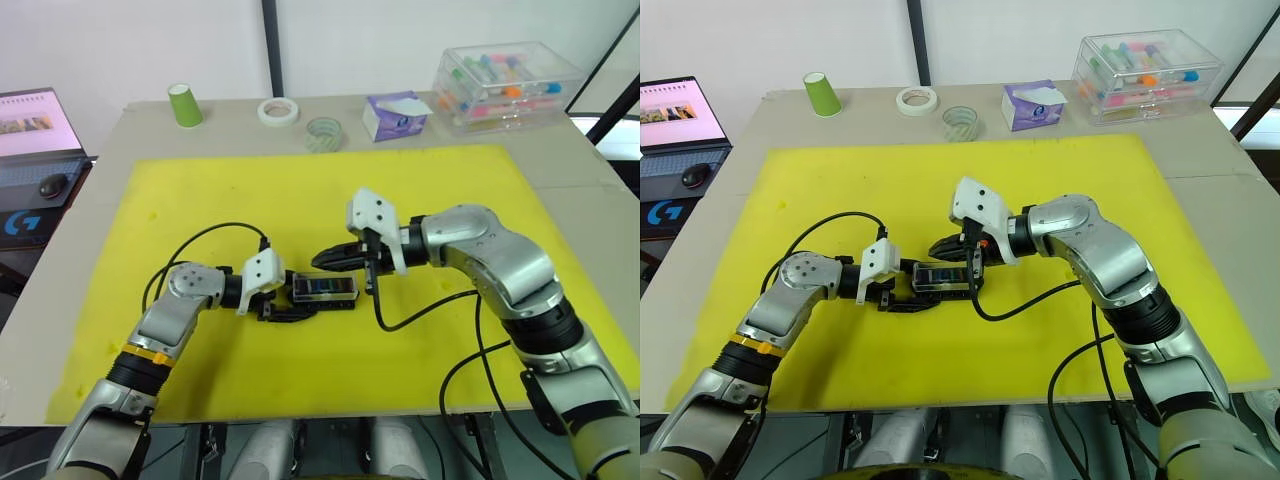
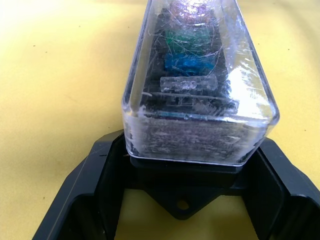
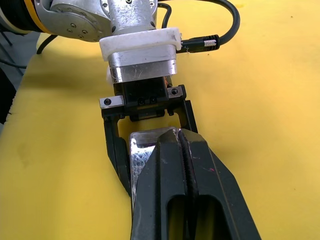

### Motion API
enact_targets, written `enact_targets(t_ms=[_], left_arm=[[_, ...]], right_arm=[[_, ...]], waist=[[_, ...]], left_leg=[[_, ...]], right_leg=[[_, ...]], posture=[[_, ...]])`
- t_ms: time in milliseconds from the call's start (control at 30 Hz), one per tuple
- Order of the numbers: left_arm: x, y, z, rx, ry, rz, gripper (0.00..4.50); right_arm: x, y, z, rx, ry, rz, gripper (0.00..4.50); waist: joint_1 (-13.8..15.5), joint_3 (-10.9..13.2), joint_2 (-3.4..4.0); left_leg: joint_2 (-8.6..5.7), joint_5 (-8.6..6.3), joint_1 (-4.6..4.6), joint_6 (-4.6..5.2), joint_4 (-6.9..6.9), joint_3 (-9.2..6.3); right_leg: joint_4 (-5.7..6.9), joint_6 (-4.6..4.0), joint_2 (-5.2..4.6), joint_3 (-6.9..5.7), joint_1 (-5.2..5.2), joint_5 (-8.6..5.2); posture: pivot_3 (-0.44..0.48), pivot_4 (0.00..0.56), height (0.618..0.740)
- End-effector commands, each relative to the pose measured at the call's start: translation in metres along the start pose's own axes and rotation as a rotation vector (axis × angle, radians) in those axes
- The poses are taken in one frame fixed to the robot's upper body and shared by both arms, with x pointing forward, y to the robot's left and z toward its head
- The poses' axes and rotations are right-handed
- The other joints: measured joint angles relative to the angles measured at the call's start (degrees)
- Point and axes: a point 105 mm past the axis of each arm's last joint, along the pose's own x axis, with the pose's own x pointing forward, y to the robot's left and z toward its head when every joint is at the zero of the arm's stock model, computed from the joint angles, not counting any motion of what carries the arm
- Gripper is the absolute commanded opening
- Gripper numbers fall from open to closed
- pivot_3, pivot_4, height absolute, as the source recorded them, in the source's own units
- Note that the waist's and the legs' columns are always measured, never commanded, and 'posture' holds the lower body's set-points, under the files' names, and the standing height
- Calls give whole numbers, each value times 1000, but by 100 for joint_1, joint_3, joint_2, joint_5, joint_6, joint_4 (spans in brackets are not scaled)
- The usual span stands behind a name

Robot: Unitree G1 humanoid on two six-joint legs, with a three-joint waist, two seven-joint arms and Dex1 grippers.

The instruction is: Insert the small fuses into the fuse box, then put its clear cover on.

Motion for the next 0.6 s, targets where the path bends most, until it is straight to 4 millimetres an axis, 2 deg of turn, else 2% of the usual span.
enact_targets(t_ms=[33,67,133,200,267,400,533,600], left_arm=[[1,-8,-7,-9,31,-32,2798],[1,-8,-7,-10,30,-32,2798],[2,-8,-6,-9,29,-33,2798],[2,-7,-5,-7,26,-30,2798],[2,-7,-5,-7,26,-28,2798],[0,-7,-6,-13,28,-21,2798],[0,-7,-6,-16,26,-18,2798],[0,-7,-6,-17,27,-17,2798]], right_arm=[[1,3,10,-28,-25,17,31],[3,3,6,-9,-10,14,31],[14,10,-28,78,89,55,31],[21,18,-85,110,342,75,31],[16,24,-110,104,473,101,31],[18,11,-91,91,405,52,31],[15,5,-83,56,379,31,31],[15,2,-73,33,330,17,31]], waist=[[0,0,0],[-1,0,0],[-2,-4,-3],[-3,-8,-3],[-25,-56,21],[-19,-101,-9],[-24,-103,-8],[-23,-104,-10]], left_leg=[[0,0,0,0,0,0],[0,0,0,0,0,0],[0,0,0,0,0,0],[1,0,2,0,-1,-1],[-2,0,4,0,-5,10],[12,-7,95,5,-42,-1],[14,-8,96,6,-45,-3],[14,-7,95,6,-44,-3]], right_leg=[[0,0,0,0,0,0],[0,0,0,0,0,0],[0,0,0,0,0,0],[1,0,0,0,1,0],[1,0,-1,2,-2,0],[-49,-1,6,-3,94,-1],[-59,0,9,-3,96,-1],[-59,0,9,-3,96,-1]], posture=[[0,150,740],[0,150,740],[0,150,740],[0,150,740],[0,150,740],[0,150,740],[0,150,740],[0,150,740]])
